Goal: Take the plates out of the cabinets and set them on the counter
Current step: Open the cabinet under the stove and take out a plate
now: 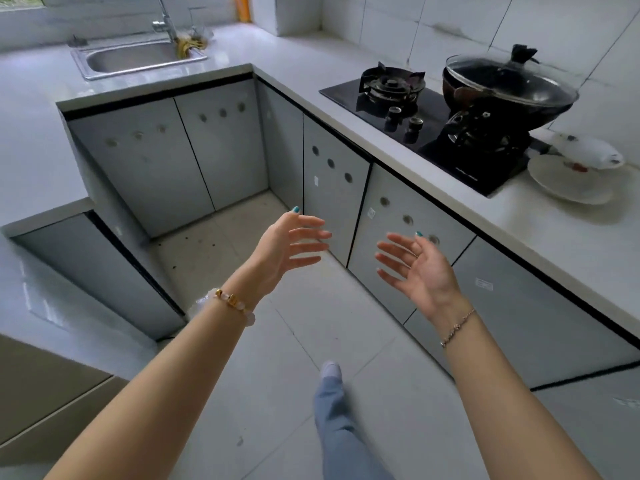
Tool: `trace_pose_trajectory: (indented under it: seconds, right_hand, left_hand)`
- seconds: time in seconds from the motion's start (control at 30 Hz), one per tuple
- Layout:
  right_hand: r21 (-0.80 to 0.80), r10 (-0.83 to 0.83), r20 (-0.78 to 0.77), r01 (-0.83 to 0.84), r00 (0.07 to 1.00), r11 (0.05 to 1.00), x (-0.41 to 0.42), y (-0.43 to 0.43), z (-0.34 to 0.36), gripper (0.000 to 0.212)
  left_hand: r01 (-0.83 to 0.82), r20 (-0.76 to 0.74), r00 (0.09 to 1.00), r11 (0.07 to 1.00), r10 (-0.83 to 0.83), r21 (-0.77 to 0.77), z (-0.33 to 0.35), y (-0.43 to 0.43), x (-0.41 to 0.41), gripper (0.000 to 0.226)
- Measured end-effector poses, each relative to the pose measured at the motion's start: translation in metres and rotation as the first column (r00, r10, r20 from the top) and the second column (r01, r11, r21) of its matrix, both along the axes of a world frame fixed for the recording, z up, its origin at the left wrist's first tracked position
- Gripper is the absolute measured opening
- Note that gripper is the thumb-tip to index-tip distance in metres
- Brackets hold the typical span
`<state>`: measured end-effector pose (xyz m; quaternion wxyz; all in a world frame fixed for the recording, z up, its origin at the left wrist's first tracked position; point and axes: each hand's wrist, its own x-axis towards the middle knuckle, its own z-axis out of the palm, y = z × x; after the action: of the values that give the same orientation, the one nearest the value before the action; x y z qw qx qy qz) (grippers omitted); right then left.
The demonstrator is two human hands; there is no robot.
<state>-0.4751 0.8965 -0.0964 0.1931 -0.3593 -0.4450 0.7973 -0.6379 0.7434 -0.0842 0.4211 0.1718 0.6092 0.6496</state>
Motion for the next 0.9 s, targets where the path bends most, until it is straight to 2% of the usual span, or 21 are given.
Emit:
trace_pose_trajectory:
  seconds: [0.37,0.63,0.9]
  right_hand:
    - [-0.101,-0.008,0.035,0.012,0.999,0.995,-0.124,0.138,-0.025,0.041]
    - [-0.114,-0.033,0.108,0.045,0.994,0.992,-0.179,0.199,-0.034,0.041]
    - [-0.155,-0.211,0.135,0.231,0.968,0.961,-0.220,0.242,-0.051,0.041]
  left_hand:
    - [-0.020,0.033,0.999,0.997,0.022,-0.079,-0.008,0.152,-0.128,0.041]
    - [0.026,0.080,0.997,0.996,-0.019,-0.084,-0.026,0.228,-0.189,0.043]
    - [0.183,0.167,0.973,0.973,-0.159,-0.138,-0.054,0.315,-0.253,0.042]
